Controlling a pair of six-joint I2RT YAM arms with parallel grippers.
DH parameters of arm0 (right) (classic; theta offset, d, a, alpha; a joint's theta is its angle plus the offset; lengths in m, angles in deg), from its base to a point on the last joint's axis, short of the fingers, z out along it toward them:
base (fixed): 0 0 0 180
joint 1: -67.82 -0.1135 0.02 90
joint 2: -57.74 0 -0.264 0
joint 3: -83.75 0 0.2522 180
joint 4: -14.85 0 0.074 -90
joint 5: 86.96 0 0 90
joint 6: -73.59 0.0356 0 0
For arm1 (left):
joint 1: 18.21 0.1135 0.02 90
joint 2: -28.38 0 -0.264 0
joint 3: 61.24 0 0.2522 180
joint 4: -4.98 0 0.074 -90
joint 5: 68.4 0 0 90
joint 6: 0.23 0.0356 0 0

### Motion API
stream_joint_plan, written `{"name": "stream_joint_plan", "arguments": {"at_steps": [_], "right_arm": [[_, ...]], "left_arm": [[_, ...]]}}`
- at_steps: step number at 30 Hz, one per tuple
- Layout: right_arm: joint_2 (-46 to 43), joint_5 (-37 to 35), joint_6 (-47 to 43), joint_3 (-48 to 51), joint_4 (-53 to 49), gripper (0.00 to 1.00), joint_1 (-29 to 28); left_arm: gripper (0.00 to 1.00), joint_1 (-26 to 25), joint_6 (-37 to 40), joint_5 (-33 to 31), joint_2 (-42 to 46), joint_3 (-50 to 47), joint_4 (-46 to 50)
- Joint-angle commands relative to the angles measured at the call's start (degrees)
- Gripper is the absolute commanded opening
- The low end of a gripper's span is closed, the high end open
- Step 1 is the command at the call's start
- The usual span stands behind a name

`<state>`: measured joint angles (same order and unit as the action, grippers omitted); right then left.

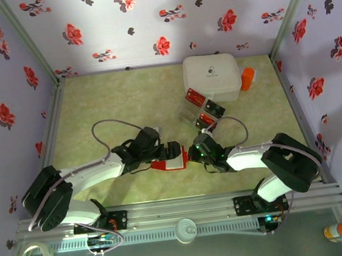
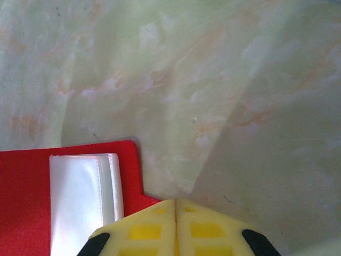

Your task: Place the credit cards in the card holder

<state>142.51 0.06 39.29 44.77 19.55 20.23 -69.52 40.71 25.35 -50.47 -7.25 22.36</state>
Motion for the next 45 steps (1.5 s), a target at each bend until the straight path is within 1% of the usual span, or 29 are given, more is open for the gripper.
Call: {"name": "stream_joint_plan", "arguments": {"at_steps": [1, 15, 23, 30, 37, 45], "right_arm": [[1.2, -0.2, 0.0, 1.4, -2.1, 0.08, 0.1], [2.2, 1.2, -2.6, -0.8, -4.5, 0.08, 0.5], [-1.4, 4.1, -6.4, -5.1, -10.1, 0.08, 1.1], [-2.5, 6.2, -8.6, -9.8, -14.1, 0.08, 1.1], [0.4, 8.9, -7.8, -12.8, -12.9, 0.07, 0.6], [1.5, 8.2, -6.3, -12.5, -11.9, 0.06, -1.6]], "left_arm": [[1.0, 0.8, -0.2, -0.7, 0.5, -2.6, -2.1], [1.0, 1.3, 4.2, -3.7, -1.3, -8.2, -4.6], [1.0, 1.1, 5.1, -4.4, -0.8, -8.8, -3.8], [1.0, 0.1, 6.4, -7.2, -0.5, -7.7, -1.1], [1.0, -0.5, 6.0, -7.6, 0.8, -7.1, 0.0], [1.0, -0.6, 6.5, -7.7, 2.3, -4.7, 2.0]]}}
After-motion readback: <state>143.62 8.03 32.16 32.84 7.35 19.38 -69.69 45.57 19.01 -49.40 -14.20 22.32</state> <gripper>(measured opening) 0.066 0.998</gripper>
